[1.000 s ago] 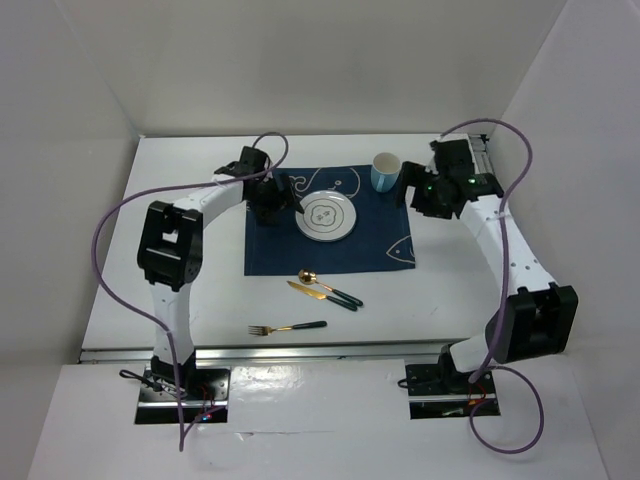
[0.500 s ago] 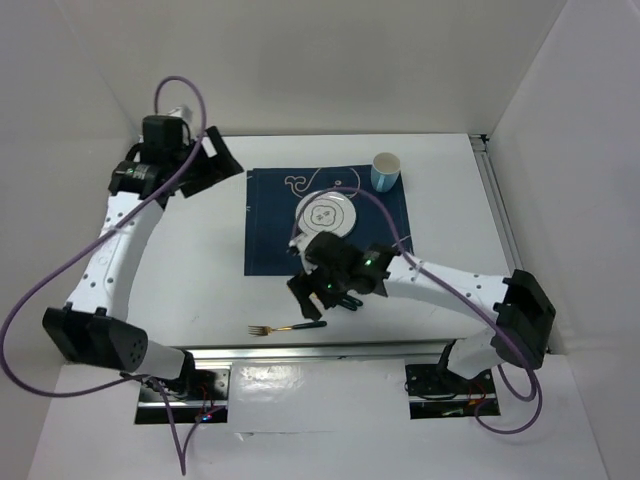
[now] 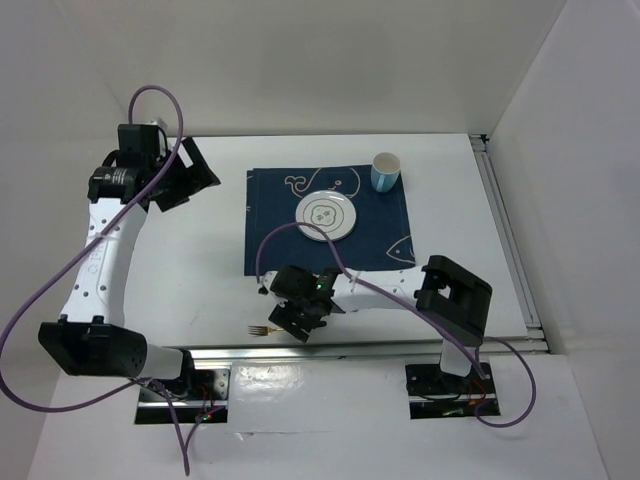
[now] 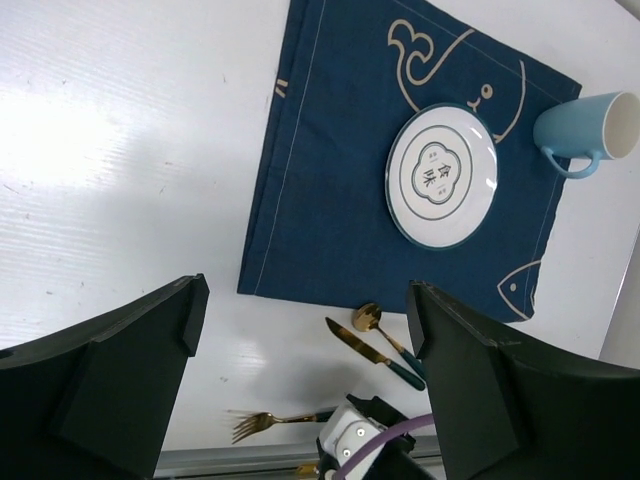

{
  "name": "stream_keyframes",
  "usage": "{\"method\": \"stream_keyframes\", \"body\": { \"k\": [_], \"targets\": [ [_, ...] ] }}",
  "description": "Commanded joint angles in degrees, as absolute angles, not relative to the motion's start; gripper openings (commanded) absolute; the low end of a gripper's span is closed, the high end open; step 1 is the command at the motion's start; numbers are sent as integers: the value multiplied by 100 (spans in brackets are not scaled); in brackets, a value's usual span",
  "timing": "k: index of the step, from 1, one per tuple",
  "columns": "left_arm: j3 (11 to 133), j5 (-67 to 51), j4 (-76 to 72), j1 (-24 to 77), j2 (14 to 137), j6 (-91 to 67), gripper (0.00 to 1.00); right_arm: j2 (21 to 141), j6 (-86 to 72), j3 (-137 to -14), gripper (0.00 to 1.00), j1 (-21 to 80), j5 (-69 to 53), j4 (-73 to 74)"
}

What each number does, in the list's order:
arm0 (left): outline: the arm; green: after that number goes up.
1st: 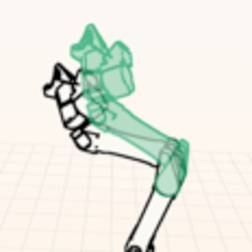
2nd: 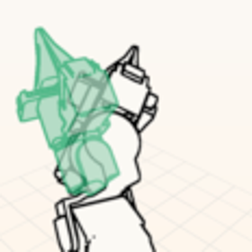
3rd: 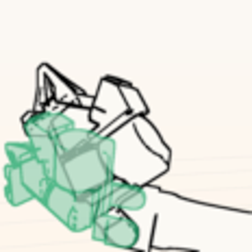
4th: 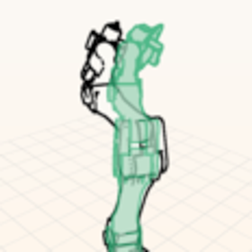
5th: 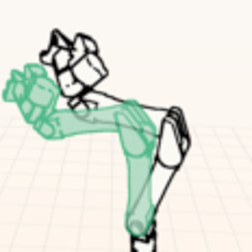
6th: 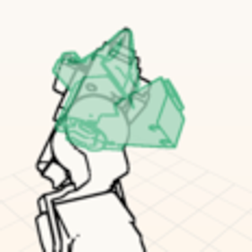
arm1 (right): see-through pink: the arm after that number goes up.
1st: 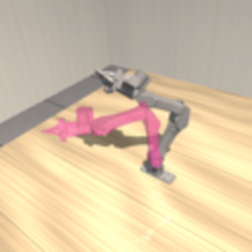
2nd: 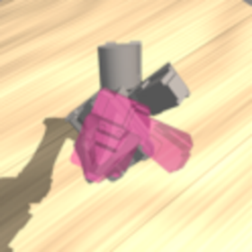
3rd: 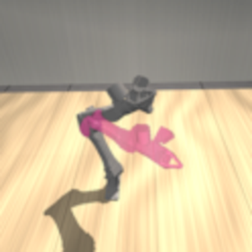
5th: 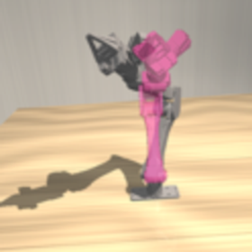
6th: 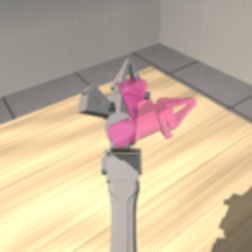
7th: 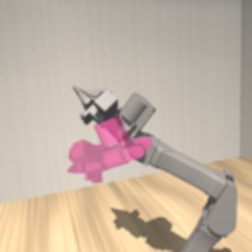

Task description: Set the dinner table for one person

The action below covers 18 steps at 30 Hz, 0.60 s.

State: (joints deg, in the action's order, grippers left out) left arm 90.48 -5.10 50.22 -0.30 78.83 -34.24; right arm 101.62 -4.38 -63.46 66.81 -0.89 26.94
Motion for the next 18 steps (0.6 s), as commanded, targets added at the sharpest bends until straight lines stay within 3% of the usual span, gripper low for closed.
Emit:
{"method": "stream_keyframes", "body": {
  "k": [1, 4, 5, 6, 7, 8, 12, 18],
  "targets": [
    [8947, -686, 5063, -131, 7726, -3252, 100, 10379, -211, -6565, 72, 6680, 53, 2224],
    [8895, -738, 5063, -193, 7726, -3200, 100, 10572, -211, -6452, 60, 6680, 53, 2136],
    [8947, -738, 5115, -254, 7726, -3199, 100, 10573, -159, -6390, 47, 6680, 53, 2084],
    [8947, -738, 5115, -255, 7726, -3199, 100, 10573, -158, -6390, 47, 6732, 105, 2083],
    [9008, -738, 5115, -307, 7726, -3199, 100, 10573, -158, -6390, 40, 6732, 105, 2083],
    [9096, -790, 5115, -308, 7726, -3199, 100, 10486, -106, -6390, 29, 6732, 158, 2135],
    [9377, -913, 5229, -421, 7726, -3146, 100, 10178, -105, -6626, 2, 6846, 386, 2407],
    [9948, -976, 5467, -527, 7691, -3357, 100, 9984, -552, -7652, 0, 6584, 686, 3075]
  ]
}}
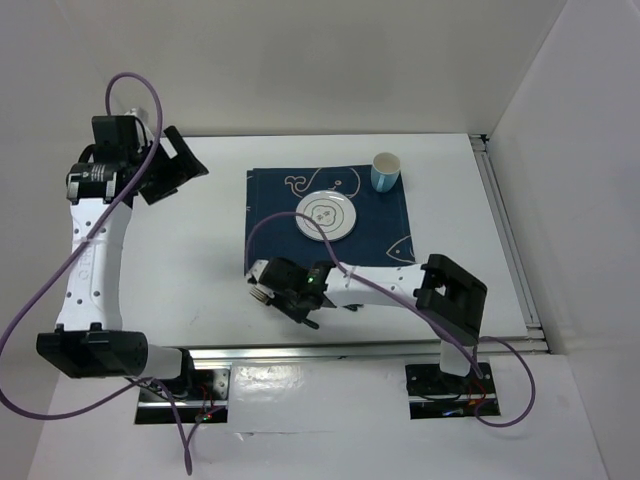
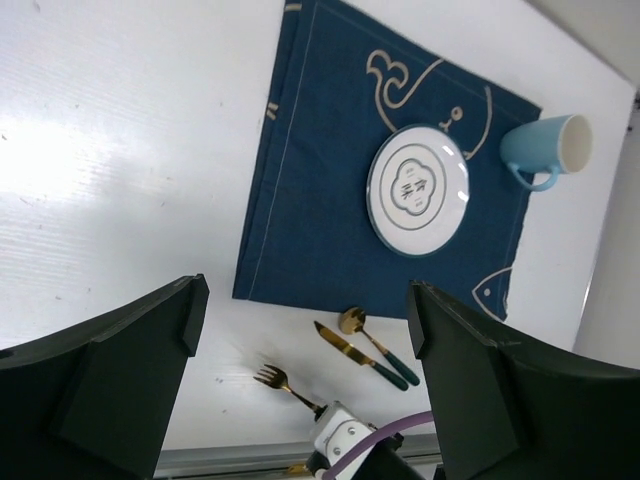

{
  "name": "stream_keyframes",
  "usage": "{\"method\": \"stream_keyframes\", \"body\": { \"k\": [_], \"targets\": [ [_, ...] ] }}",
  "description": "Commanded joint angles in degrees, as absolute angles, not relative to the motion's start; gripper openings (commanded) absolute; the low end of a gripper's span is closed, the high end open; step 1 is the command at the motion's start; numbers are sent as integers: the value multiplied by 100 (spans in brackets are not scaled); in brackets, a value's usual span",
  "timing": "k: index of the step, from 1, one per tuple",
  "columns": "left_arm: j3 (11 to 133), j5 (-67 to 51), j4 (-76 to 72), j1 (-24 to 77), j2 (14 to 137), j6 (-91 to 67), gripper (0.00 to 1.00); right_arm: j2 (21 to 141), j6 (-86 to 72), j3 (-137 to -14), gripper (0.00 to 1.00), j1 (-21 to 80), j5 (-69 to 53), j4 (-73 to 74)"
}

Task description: Set the dinner table for one person

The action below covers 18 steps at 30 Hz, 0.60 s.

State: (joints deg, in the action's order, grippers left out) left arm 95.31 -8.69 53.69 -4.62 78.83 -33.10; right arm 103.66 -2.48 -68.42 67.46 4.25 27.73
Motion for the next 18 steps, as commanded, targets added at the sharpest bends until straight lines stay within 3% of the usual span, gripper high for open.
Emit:
{"method": "stream_keyframes", "body": {
  "k": [1, 8, 13, 18],
  "targets": [
    [10028, -976, 5467, -527, 7621, -3427, 100, 9984, -876, -7812, 0, 6461, 686, 3154],
    [10327, -1187, 5361, -580, 7418, -3489, 100, 10914, -2881, -9446, 0, 4986, -288, 3463],
    [10196, -1379, 5361, -580, 7541, -3489, 100, 12505, -3664, -11402, 0, 4685, -316, 3848],
    [10046, -1441, 5361, -580, 7541, -3314, 100, 13411, -4481, -12278, 0, 4571, 70, 3990]
  ]
}}
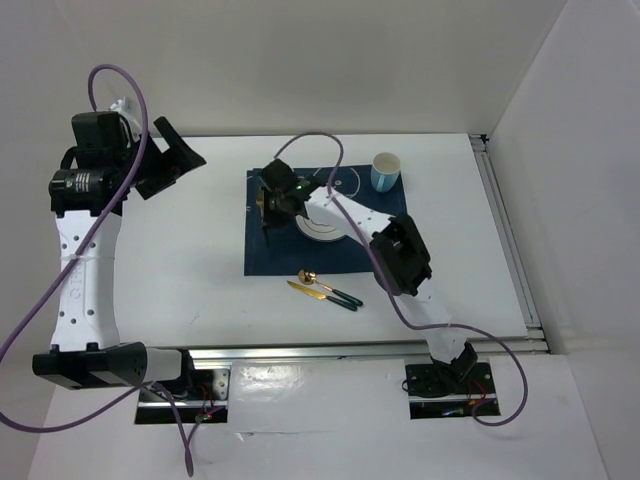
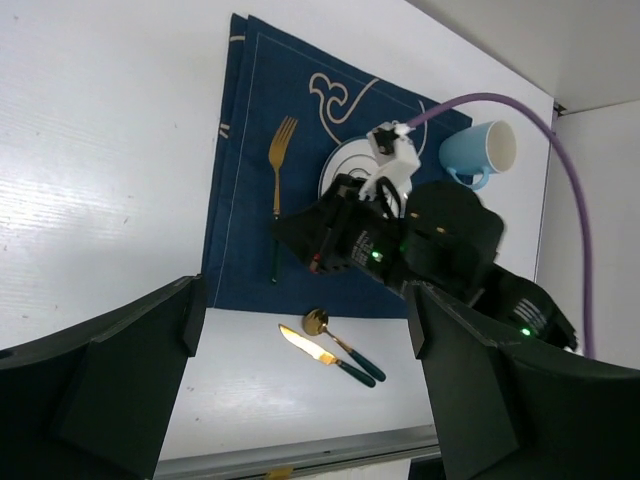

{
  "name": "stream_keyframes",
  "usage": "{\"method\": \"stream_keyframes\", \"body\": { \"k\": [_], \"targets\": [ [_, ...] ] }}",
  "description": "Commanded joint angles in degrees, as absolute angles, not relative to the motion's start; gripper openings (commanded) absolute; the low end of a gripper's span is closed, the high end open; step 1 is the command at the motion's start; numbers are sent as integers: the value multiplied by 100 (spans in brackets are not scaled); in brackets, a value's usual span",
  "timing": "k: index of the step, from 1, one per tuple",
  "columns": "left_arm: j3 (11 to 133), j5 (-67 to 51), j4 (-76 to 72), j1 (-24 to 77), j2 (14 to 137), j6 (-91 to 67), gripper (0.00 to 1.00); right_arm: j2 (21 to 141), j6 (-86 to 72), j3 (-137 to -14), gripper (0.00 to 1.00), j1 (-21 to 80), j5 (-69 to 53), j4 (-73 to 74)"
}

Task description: Set the dinner table for one person

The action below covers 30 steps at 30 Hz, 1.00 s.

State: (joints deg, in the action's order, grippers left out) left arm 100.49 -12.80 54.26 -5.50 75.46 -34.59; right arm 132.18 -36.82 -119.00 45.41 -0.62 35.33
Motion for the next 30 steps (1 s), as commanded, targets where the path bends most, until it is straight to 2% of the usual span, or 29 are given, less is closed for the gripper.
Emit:
{"method": "stream_keyframes", "body": {
  "k": [1, 12, 17, 20, 21, 24, 26, 27, 30],
  "targets": [
    [9994, -1441, 5361, -580, 7541, -3313, 100, 13412, -4596, -12278, 0, 4509, 70, 3825],
    [9879, -1494, 5484, -580, 7541, -3120, 100, 13781, -4983, -11734, 0, 4386, 245, 3270],
    [9879, -1494, 5484, -580, 7541, -3068, 100, 14000, -4799, -12031, 0, 4255, 246, 3146],
    [9879, -1494, 5484, -580, 7541, -3067, 100, 14238, -4553, -12330, 12, 4201, 80, 3207],
    [9827, -1494, 5484, -580, 7541, -3067, 100, 14238, -4492, -12409, 31, 4201, 27, 3260],
    [9826, -1494, 5484, -580, 7489, -3067, 100, 14222, -4360, -12411, 50, 4201, 79, 3366],
    [9826, -1556, 5484, -580, 7488, -3067, 100, 13853, -4246, -12122, 52, 4201, 79, 3201],
    [9826, -1556, 5484, -580, 7488, -3067, 100, 13704, -4245, -12033, 57, 4201, 131, 3147],
    [9826, -1669, 5484, -580, 7488, -3067, 100, 12992, -3878, -11690, 57, 4201, 237, 3024]
  ]
}}
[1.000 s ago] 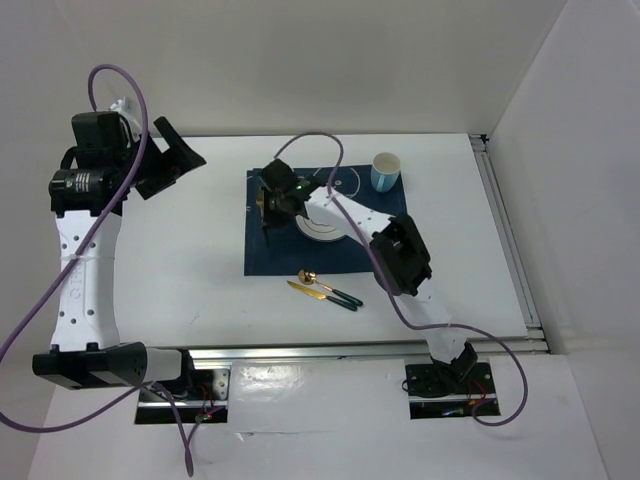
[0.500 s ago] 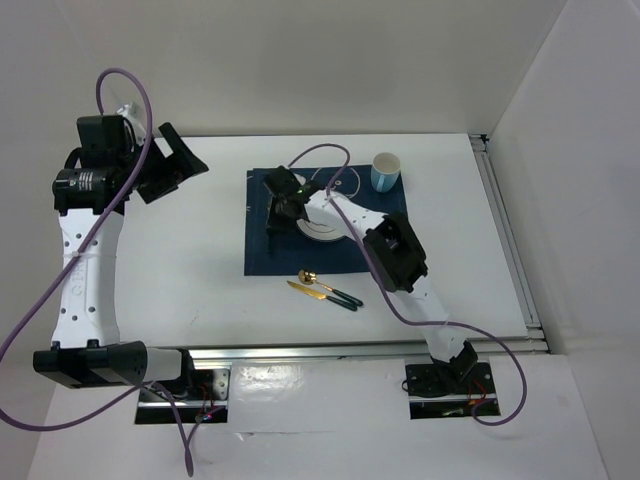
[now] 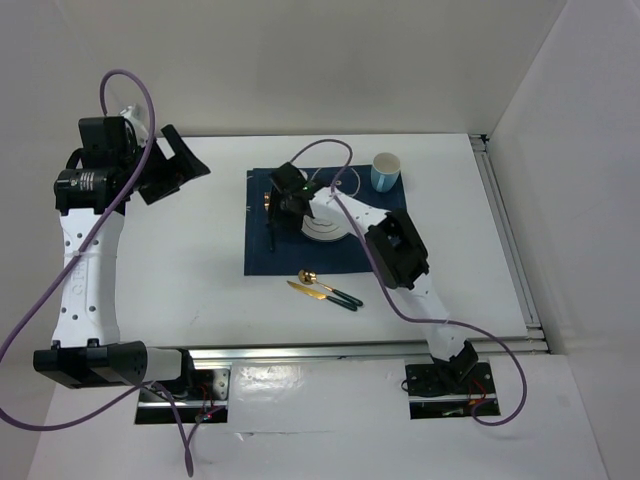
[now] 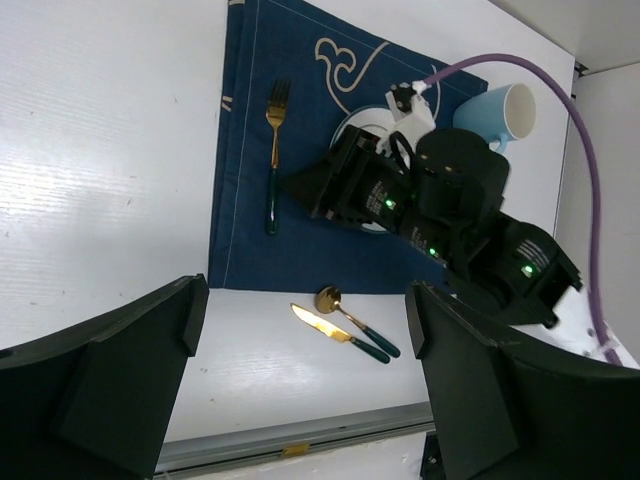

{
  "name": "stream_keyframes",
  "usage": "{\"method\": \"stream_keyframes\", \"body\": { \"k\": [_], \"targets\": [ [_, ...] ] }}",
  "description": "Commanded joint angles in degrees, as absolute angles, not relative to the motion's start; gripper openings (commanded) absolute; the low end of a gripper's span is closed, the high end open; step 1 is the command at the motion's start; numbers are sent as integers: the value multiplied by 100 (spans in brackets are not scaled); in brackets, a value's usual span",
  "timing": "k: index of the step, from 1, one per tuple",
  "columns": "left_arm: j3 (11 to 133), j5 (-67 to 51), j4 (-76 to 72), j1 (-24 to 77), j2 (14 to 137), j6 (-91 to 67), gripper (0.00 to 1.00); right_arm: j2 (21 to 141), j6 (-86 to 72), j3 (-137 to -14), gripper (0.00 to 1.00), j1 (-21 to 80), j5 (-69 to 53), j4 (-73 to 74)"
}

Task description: Set the dinner table for one person

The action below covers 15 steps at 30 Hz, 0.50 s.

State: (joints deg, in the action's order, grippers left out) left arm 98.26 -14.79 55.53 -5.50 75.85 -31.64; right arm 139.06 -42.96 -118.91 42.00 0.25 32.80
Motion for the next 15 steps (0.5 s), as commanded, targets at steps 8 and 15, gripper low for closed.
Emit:
{"method": "stream_keyframes", "body": {
  "k": [8, 15],
  "targets": [
    [9940, -1670, 5537, -580, 7488, -3067, 100, 10306, -2515, -9118, 72, 4420, 658, 2971],
    [9440, -1547, 5300, -580, 7374, -3067, 100, 8650, -2382, -6288, 59, 4711, 773, 3428]
  ]
}}
